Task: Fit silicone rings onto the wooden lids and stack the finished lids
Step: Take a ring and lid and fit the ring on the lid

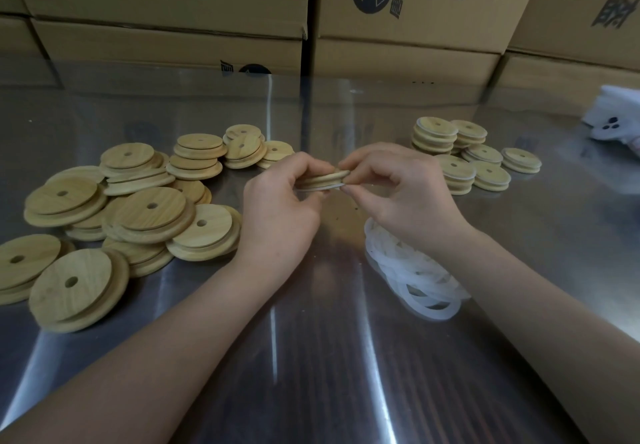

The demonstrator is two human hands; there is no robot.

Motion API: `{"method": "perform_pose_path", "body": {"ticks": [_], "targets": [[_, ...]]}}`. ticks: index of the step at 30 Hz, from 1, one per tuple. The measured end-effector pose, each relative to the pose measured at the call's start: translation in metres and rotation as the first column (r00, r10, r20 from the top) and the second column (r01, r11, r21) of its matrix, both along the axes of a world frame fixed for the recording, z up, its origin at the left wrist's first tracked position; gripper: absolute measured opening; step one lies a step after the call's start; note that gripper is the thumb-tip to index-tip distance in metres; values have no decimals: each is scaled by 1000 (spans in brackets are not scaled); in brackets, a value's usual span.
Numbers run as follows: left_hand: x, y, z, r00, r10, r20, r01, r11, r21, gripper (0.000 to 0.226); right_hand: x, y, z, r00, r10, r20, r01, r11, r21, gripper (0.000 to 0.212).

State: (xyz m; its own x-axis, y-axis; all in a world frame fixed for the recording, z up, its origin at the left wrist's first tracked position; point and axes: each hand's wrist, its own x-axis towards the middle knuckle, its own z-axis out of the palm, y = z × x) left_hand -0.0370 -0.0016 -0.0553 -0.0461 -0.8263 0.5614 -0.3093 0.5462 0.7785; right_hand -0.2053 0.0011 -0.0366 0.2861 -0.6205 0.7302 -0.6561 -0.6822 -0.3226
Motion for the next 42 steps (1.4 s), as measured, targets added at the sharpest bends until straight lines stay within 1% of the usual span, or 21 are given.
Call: {"method": "perform_pose_path", "body": {"ticks": [6, 11, 16, 19, 24, 28, 32, 37, 42], "targets": [[0, 0, 0, 1000, -18, -7, 18, 1000, 12, 31, 1, 2, 0, 1000, -18, -16, 18, 1000, -18, 6], [-2, 0, -1, 999, -25, -45, 27, 999, 42, 22, 3, 1, -1, 999, -44, -13, 43, 999, -30, 7], [-2, 0, 0, 998, -25, -65, 28, 998, 54, 30, 3, 0, -2, 998, -53, -17, 52, 998, -40, 9], [-2, 1, -1, 997, -21, -80, 26, 997, 68, 29, 2, -1, -3, 998, -54, 9, 55, 998, -35, 11], [-1, 2, 0, 994, -38, -100, 48, 995, 91, 25, 3, -2, -6, 995, -37, 95, 38, 999, -5, 8], [-1, 2, 1, 994, -60, -90, 69, 992, 108, 24, 3, -1, -7, 996, -14, 91, 18, 999, -41, 5], [-2, 3, 2, 996, -67, -60, 74, 989, 129, 30, 4, -1, -8, 997, 3, 75, 2, 998, -66, 5], [-1, 2, 3, 998, -60, -31, 63, 992, 105, 27, 4, -1, -9, 999, 0, 34, 4, 994, -108, 4], [0, 0, 3, 999, -46, 6, 46, 997, 65, 26, 4, -2, -9, 999, 8, 35, -2, 988, -155, 3]]}}
